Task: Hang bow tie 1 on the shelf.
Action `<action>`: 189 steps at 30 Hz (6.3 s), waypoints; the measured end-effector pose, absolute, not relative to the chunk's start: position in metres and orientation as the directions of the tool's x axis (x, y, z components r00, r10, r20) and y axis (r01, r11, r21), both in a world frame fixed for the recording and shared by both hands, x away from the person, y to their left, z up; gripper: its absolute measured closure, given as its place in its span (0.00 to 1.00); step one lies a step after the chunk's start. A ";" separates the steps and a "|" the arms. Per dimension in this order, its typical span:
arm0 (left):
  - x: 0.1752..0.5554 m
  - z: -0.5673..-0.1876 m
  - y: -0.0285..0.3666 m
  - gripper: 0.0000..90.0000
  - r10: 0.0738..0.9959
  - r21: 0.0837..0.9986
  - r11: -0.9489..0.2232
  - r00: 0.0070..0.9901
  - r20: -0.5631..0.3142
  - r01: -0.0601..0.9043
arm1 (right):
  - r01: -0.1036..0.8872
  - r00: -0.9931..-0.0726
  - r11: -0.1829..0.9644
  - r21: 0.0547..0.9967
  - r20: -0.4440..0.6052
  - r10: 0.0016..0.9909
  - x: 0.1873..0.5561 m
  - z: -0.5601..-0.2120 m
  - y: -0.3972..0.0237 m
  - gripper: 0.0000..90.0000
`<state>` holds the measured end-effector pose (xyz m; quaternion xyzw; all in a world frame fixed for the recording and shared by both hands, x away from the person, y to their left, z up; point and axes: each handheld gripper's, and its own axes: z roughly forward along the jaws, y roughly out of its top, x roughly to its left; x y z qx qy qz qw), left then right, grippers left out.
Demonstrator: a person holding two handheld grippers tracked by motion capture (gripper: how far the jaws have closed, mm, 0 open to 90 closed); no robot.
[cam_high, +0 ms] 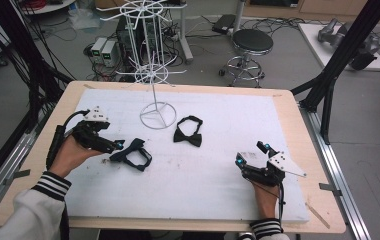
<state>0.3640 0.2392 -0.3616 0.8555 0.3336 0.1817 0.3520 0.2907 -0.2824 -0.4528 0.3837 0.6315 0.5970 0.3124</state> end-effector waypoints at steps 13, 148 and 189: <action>0.377 -0.375 0.222 0.16 0.669 0.612 -0.612 0.741 0.063 0.501 | 0.103 -0.510 -0.005 0.995 0.057 0.858 0.291 -0.453 -0.283 0.11; 0.368 -0.335 0.236 0.83 0.698 0.928 -0.256 0.716 -0.017 0.271 | 0.101 -0.507 0.009 0.995 0.044 0.861 0.290 -0.453 -0.281 0.11; 0.375 -0.264 0.198 0.83 0.652 0.946 -0.277 0.756 0.057 0.167 | 0.102 -0.507 0.010 0.995 0.043 0.861 0.290 -0.453 -0.281 0.11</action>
